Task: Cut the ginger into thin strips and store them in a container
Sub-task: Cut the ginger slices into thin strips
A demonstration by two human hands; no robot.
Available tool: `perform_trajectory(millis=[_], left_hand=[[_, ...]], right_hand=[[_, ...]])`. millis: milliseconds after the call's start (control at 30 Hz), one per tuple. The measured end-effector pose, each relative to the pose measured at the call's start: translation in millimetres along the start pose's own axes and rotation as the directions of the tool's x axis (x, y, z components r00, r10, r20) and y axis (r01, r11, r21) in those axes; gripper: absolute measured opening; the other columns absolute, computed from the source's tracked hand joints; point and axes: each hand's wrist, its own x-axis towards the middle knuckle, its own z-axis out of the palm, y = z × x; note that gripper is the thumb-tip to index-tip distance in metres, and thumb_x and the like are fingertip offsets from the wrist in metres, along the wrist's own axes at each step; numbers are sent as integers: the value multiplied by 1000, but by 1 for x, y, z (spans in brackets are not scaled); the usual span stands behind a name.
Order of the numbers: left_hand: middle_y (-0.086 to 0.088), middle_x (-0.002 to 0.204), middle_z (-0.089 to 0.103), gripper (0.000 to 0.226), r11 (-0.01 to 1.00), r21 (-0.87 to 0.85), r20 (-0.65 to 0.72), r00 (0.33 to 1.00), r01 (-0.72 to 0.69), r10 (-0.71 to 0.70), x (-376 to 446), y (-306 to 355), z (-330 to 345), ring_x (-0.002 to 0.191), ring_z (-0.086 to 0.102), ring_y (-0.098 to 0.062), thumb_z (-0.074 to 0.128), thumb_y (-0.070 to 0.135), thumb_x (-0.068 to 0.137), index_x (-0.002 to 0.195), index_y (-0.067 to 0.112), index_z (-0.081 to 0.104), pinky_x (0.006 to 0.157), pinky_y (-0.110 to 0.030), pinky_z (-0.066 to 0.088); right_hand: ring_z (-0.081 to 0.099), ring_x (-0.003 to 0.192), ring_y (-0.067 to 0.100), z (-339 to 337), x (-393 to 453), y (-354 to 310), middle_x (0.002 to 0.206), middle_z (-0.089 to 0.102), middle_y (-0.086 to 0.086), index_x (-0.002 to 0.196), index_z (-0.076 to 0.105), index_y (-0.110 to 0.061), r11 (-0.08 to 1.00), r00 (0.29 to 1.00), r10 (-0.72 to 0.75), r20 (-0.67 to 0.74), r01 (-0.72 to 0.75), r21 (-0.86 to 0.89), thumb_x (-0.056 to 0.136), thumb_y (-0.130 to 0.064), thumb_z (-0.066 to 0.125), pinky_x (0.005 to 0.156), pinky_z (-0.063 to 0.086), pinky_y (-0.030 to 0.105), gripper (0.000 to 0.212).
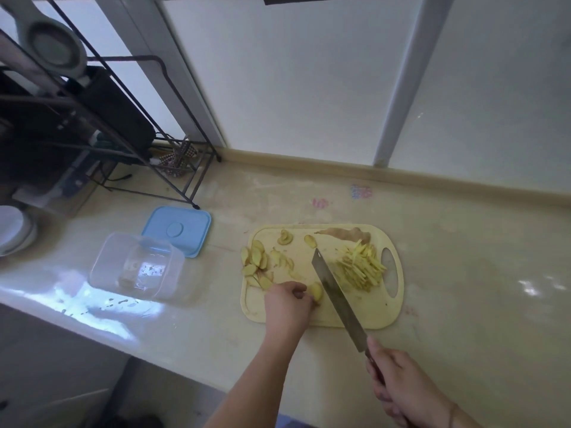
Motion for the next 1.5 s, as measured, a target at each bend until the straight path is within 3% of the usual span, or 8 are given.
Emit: perform_trajectory(millis=[367,467,567,667,833,1100,1267,1500], left_hand=[[9,79,73,21,989,10,-97,984,-150,150,-10,7,16,73,67,2,69,22,92,111,17,74,66,-7,49],[-2,101,68,17,744,270,-157,734,-612,661,0,-18,19,87,65,-12,70,21,91,104,11,75,81,-24,55],[-12,106,67,10,476,322,-31,493,-818,869,16,-36,33,93,64,-27,71,10,93,99,4,75,85,-33,54],[-13,104,68,7,419,319,-2,441,-850,897,25,-37,36,92,64,-31,71,5,93,98,1,75,86,-35,53],[-13,106,68,10,368,327,61,408,-870,911,24,-39,23,95,65,-31,68,9,95,96,2,74,84,-40,54],[1,108,73,29,468,643,18,623,-606,782,100,-31,-55,103,62,-37,54,18,88,106,16,76,85,-46,40],[7,99,71,13,488,661,86,704,-570,705,103,-16,-60,108,54,-35,74,8,84,92,19,73,85,-42,28],[19,81,62,12,659,581,-28,797,-479,604,91,2,-71,103,54,-19,69,11,91,92,22,72,87,-36,23]], right_hand=[[29,38,14,-27,18,-24,49,38,-2,62,44,-21,983,998,-66,-3,64,-173,79,-77,40,38,24,20,59],[33,36,10,-30,21,-20,47,41,-4,62,45,-20,965,994,-105,-19,97,-242,90,-70,39,37,25,17,58],[41,39,4,-28,24,-14,45,44,-1,60,46,-16,930,981,-190,-42,166,-329,85,-70,38,48,35,18,60],[46,44,10,-28,25,-13,47,48,4,64,53,-10,953,982,-168,-88,139,-270,85,-73,46,58,44,35,66],[50,61,22,-30,31,-11,61,54,6,74,60,-9,984,991,-83,-106,65,-164,22,-112,47,67,40,31,117],[53,60,25,-32,48,-9,63,57,13,71,64,-5,989,991,-64,-117,47,-141,19,-111,54,62,41,33,118],[51,75,32,-31,50,-1,73,56,15,78,61,-3,997,990,-21,-140,10,-78,22,-106,64,77,40,42,117],[44,58,21,-35,46,-11,60,45,9,60,52,-13,982,997,-68,-44,59,-181,30,-111,52,59,36,30,102]])
